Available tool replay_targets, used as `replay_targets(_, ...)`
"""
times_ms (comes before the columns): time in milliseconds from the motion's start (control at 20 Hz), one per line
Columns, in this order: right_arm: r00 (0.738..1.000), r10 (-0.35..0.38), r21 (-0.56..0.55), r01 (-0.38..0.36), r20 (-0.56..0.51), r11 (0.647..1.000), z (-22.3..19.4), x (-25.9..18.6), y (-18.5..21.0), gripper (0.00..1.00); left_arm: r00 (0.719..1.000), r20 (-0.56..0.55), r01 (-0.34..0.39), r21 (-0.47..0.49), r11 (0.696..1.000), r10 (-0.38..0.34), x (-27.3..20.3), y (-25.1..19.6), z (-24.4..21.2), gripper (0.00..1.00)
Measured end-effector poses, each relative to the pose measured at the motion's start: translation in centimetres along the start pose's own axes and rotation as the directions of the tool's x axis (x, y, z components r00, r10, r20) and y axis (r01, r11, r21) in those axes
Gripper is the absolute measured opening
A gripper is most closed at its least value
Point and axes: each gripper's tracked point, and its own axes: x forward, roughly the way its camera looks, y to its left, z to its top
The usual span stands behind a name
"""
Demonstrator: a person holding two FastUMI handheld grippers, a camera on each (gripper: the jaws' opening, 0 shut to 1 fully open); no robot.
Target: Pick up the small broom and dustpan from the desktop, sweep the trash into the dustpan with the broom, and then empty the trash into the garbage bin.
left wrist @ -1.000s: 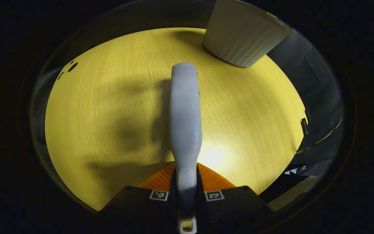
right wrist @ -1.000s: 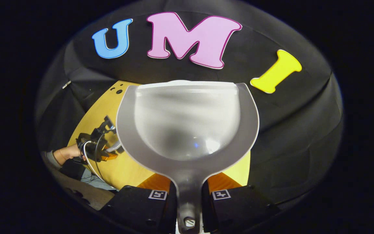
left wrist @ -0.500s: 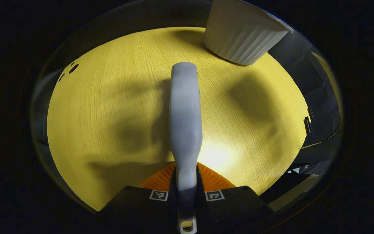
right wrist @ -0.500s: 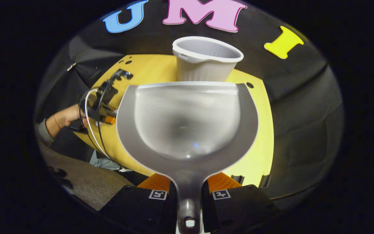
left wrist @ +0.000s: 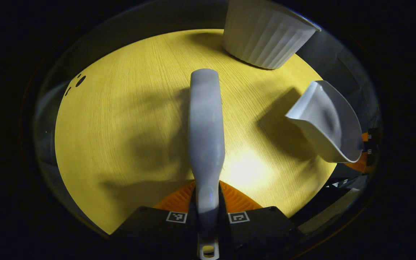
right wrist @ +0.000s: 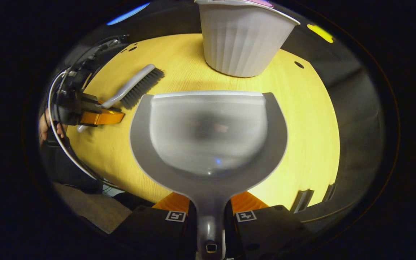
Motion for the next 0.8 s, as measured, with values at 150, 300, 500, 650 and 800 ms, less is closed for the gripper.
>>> replay_targets(150,1.000,-0.019,0.012,0.019,0.015,1.000,1.6,2.1,0.2,0.35,1.000,-0.002,-0.001,0.006,1.000,0.001,0.0,0.1,0.0,0.27)
replay_targets(300,0.999,-0.035,0.035,0.034,0.024,0.999,2.5,3.4,0.4,0.35,1.000,-0.002,-0.003,0.007,1.000,0.003,-0.1,0.2,0.0,0.28)
replay_targets(500,0.998,-0.048,0.042,0.047,0.026,0.998,2.8,4.3,0.3,0.35,1.000,-0.009,-0.007,0.008,1.000,0.007,-0.1,0.0,-0.1,0.28)
replay_targets(650,0.999,-0.040,0.033,0.040,0.003,0.999,2.1,4.8,1.0,0.36,1.000,-0.016,-0.013,0.021,1.000,0.013,-0.3,0.2,-0.1,0.28)
replay_targets(800,1.000,-0.013,0.059,0.013,0.004,0.998,2.1,4.8,1.3,0.37,0.999,-0.037,-0.016,0.029,0.999,0.017,-0.4,0.4,-0.2,0.29)
